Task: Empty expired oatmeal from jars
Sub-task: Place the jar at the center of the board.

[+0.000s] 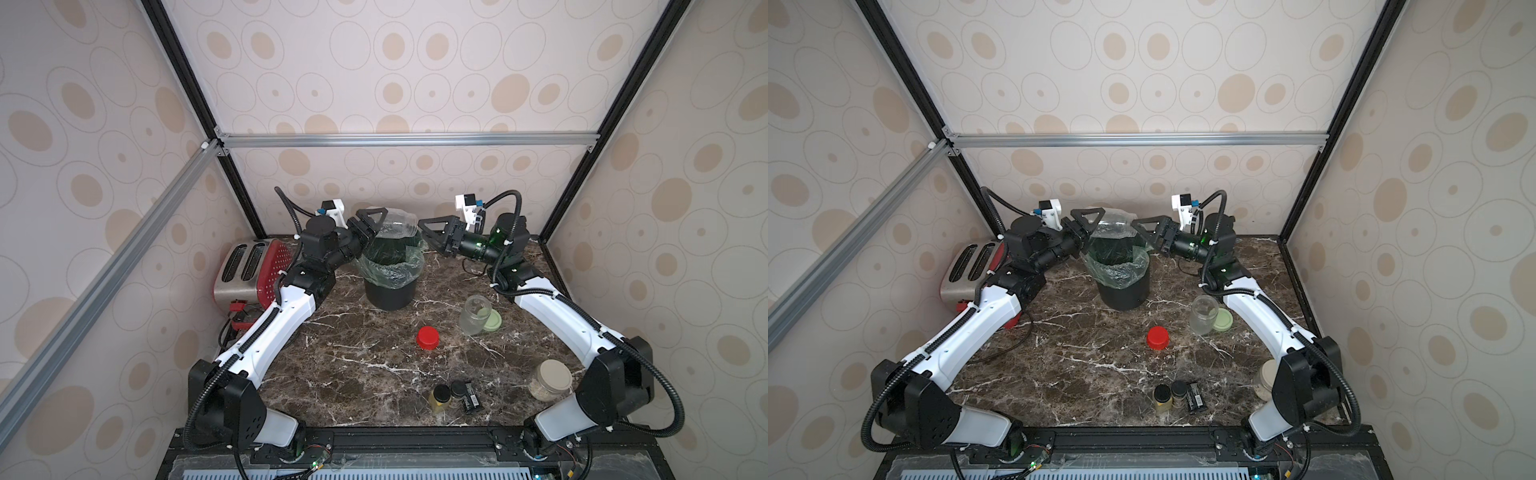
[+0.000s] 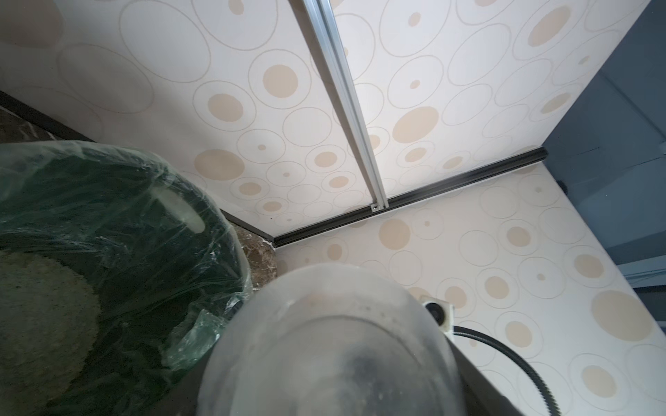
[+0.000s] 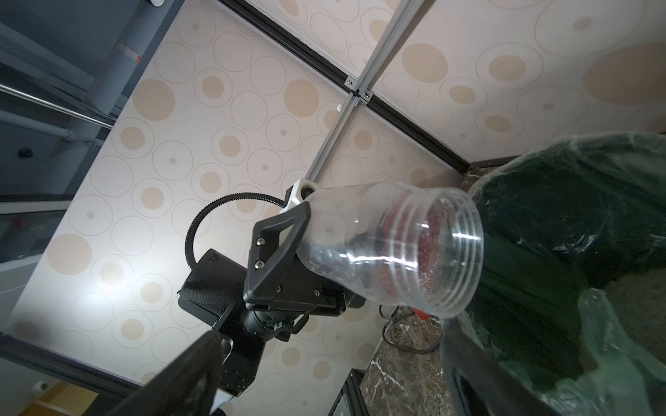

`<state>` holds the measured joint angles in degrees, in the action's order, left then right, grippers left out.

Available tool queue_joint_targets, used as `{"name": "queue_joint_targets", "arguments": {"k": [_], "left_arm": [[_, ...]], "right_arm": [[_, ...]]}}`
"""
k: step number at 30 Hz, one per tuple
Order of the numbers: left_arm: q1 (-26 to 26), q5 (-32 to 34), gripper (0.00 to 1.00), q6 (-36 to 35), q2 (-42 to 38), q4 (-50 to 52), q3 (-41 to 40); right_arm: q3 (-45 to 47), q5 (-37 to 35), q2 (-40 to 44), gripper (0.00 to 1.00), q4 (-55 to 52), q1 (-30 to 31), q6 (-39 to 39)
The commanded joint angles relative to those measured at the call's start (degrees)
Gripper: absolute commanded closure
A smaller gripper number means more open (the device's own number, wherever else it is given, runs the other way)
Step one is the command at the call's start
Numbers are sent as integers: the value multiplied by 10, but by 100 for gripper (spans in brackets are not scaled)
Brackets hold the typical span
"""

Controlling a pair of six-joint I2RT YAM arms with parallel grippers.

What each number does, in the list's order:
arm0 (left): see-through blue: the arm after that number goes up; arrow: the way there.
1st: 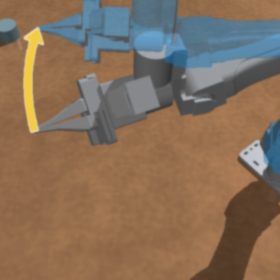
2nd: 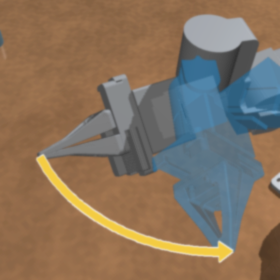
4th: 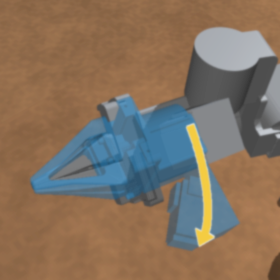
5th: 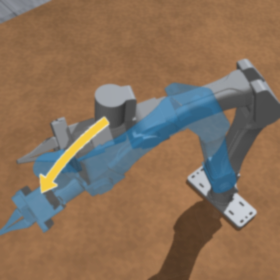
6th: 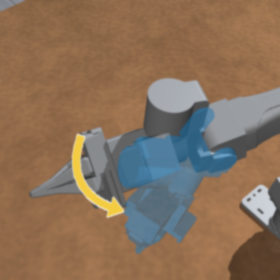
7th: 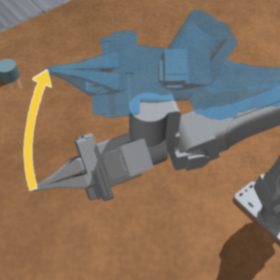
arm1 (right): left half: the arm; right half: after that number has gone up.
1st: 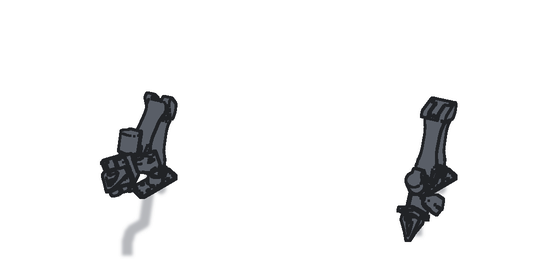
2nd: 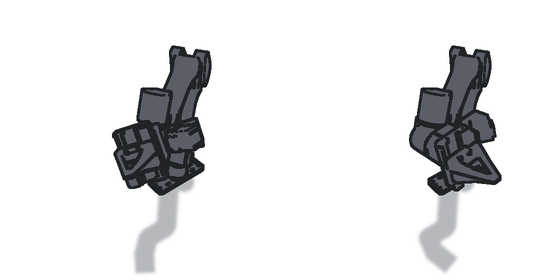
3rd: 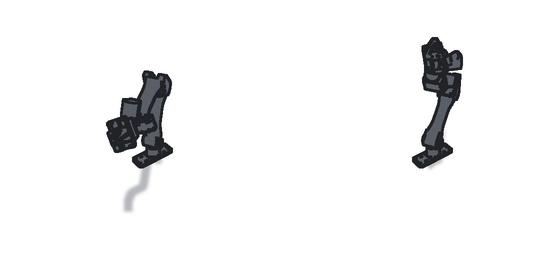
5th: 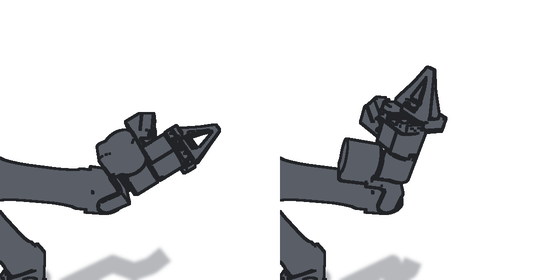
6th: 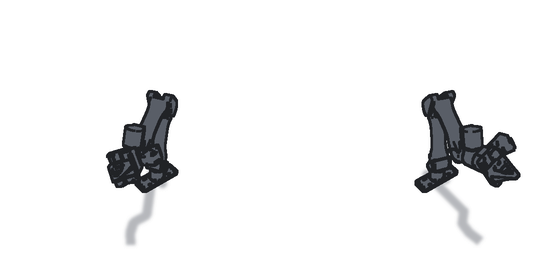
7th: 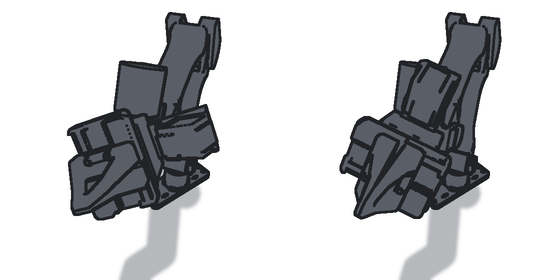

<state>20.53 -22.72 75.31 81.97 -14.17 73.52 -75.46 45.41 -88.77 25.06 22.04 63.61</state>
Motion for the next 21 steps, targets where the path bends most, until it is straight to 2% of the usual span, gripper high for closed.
{"name": "queue_joint_targets", "arguments": {"k": [1,6,14,21], "left_arm": [[-7,-30,65,100,6,-127,-13],[-7,-55,66,171,45,-226,-20],[-3,-58,65,165,43,-222,-23],[-3,-65,65,170,42,-228,-22]], "right_arm": [[-6,18,-22,2,82,-4,64],[-41,29,-67,1,154,1,117],[-104,15,-120,1,174,15,117],[-144,10,-146,14,185,27,115]]}}
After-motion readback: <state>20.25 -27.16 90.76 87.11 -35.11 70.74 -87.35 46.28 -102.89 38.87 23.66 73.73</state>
